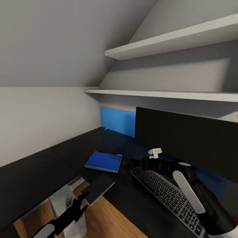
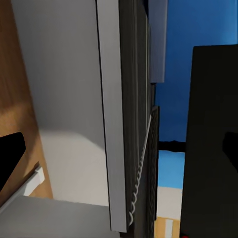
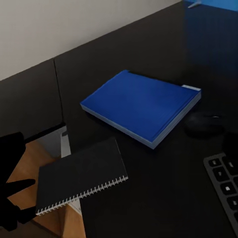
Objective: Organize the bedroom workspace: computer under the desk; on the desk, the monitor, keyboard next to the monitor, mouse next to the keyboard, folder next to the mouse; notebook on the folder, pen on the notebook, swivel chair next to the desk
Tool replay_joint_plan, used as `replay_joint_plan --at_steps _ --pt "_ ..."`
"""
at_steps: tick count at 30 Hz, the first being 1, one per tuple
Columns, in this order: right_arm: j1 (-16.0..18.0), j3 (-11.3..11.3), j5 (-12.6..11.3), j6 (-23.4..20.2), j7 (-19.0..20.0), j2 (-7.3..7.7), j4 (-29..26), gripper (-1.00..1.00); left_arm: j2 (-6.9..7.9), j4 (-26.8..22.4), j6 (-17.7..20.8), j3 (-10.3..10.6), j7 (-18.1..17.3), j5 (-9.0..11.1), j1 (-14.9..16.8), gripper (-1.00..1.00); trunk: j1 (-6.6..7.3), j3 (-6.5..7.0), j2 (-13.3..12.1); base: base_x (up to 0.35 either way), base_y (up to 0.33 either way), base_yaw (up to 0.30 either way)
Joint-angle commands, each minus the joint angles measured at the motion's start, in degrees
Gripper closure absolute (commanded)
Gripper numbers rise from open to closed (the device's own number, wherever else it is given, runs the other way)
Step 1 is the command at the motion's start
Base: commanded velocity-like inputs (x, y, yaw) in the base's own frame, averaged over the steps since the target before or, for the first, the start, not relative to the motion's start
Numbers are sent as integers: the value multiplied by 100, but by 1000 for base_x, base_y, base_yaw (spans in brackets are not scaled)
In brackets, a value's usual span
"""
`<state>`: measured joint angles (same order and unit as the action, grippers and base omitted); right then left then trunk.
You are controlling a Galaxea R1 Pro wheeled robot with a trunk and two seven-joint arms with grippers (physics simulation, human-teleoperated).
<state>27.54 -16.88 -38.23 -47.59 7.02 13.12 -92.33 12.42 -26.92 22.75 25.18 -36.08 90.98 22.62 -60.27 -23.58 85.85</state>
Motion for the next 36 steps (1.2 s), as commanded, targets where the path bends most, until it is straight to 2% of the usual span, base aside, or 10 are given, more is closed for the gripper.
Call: replay_joint_plan --at_steps 1,2,12,19,27,30,36 --pt "5 -1 35 -18 33 4 -3 -100 7 3 30 30 -37 58 6 -100 0 -7 4 0 0 0" --pt "5 -2 37 -17 34 4 -3 -100 9 3 30 30 -46 59 6 100 0 -7 4 0 0 0" --pt "5 -7 36 -17 33 5 -4 -100 15 3 -2 40 -97 60 6 100 0 -7 4 0 0 0" --pt "5 -8 35 -14 31 0 -4 -100 17 3 -14 58 -330 56 6 100 0 -7 4 0 0 0" --pt "5 -11 35 -13 28 -2 -3 -100 24 -39 -38 117 -887 50 -1 100 0 -7 4 0 0 0" --pt "5 -15 35 -13 28 -5 -4 -100 50 -54 -42 212 -1236 51 -21 100 0 -7 4 0 0 0" --pt "5 -16 37 -13 28 -9 -1 -100 68 -63 -42 245 -1438 51 -44 100 22 11 -36 0 0 0"
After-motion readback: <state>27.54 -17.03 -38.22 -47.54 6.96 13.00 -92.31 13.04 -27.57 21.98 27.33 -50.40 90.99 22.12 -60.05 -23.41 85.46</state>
